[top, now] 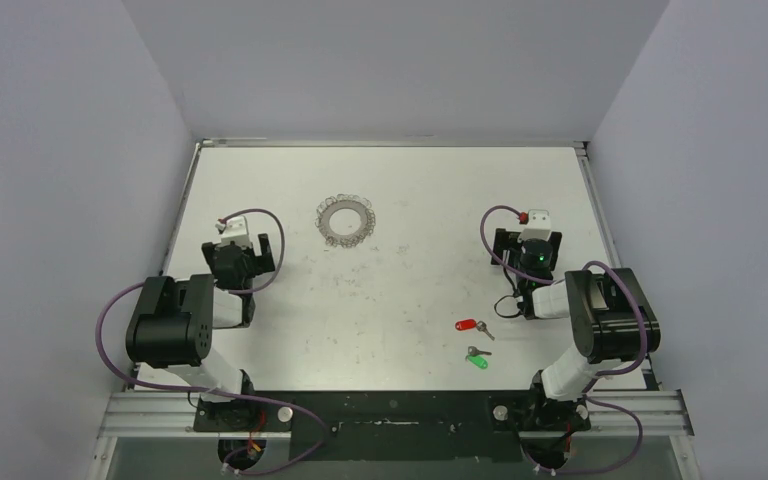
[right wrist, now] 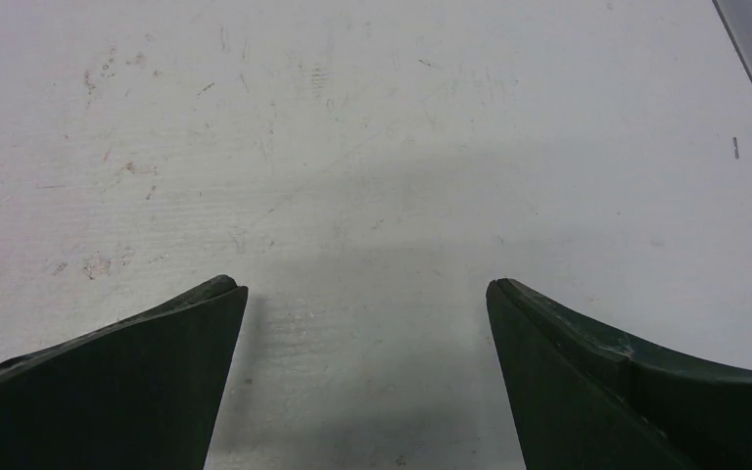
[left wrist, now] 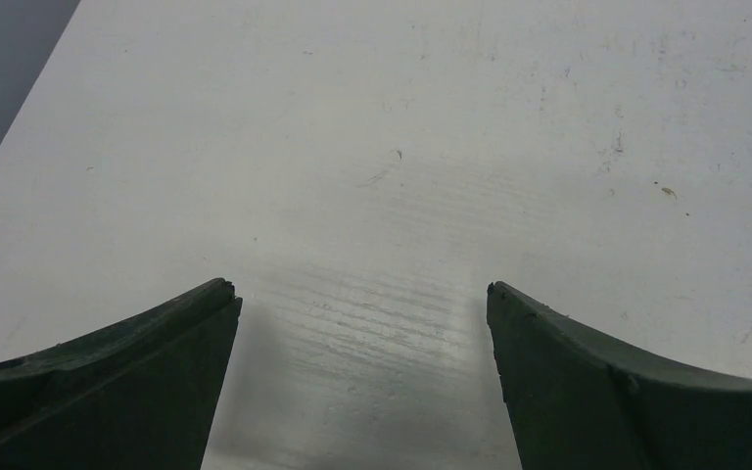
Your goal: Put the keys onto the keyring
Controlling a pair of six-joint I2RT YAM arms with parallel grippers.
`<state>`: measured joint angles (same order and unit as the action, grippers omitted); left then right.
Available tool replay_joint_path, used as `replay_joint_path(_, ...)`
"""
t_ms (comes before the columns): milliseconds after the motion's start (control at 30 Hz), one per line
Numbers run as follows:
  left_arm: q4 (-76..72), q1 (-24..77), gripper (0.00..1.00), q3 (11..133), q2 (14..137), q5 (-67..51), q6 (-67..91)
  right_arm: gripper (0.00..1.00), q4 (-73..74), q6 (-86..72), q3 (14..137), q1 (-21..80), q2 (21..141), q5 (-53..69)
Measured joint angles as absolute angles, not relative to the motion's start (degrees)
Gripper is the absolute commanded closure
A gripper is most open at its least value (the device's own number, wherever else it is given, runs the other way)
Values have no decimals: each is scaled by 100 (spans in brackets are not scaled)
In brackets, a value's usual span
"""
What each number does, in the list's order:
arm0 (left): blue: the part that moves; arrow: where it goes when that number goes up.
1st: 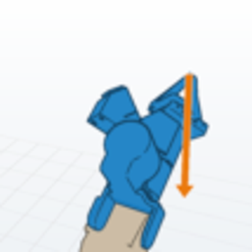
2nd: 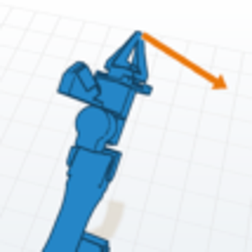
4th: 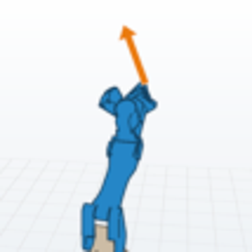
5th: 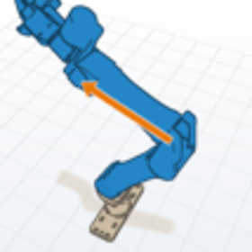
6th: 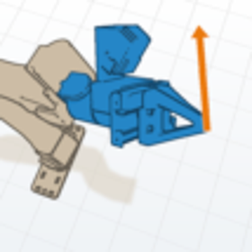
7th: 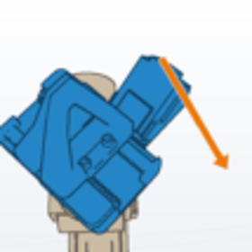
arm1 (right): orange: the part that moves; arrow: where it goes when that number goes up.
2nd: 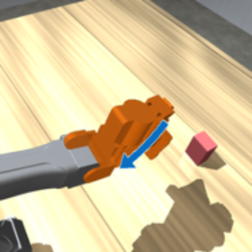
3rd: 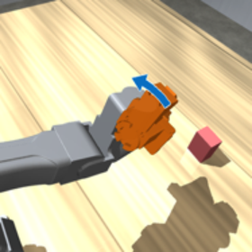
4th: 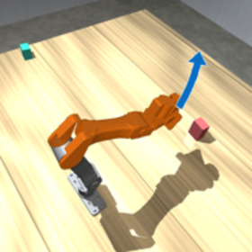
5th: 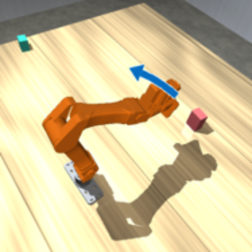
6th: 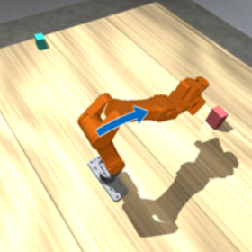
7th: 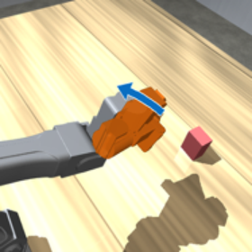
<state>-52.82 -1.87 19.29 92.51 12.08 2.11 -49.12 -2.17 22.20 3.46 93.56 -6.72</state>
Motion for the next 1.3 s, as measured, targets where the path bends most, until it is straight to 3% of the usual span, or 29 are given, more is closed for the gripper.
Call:
replay_joint_path(433, -5083, -172, 3, 1964, 9157, 1164, 191, 0, -4904, -213, 2220, 362, 9356, -711)
replay_joint_path(567, -3155, -82, 3, 2720, 8517, 1184, 390, 0, -4519, -204, 2370, 403, 9308, -766)
replay_joint_path(700, -1164, -71, 3, 4307, 8184, 974, 1059, 0, -2491, -652, 3498, 421, 8836, -1037)
replay_joint_path(867, -154, -97, 3, 4958, 8055, 21, 2062, 0, -1098, -1608, 4678, 375, 7950, -1068)
replay_joint_path(1067, 235, -458, 3, 4814, 8503, -1944, 3120, 0, 110, -2790, 4716, 285, 6764, -1151)
replay_joint_path(1300, -12, -762, 3, 4729, 8711, -3203, 3616, 0, 1129, -3258, 4716, 154, 6665, -882)
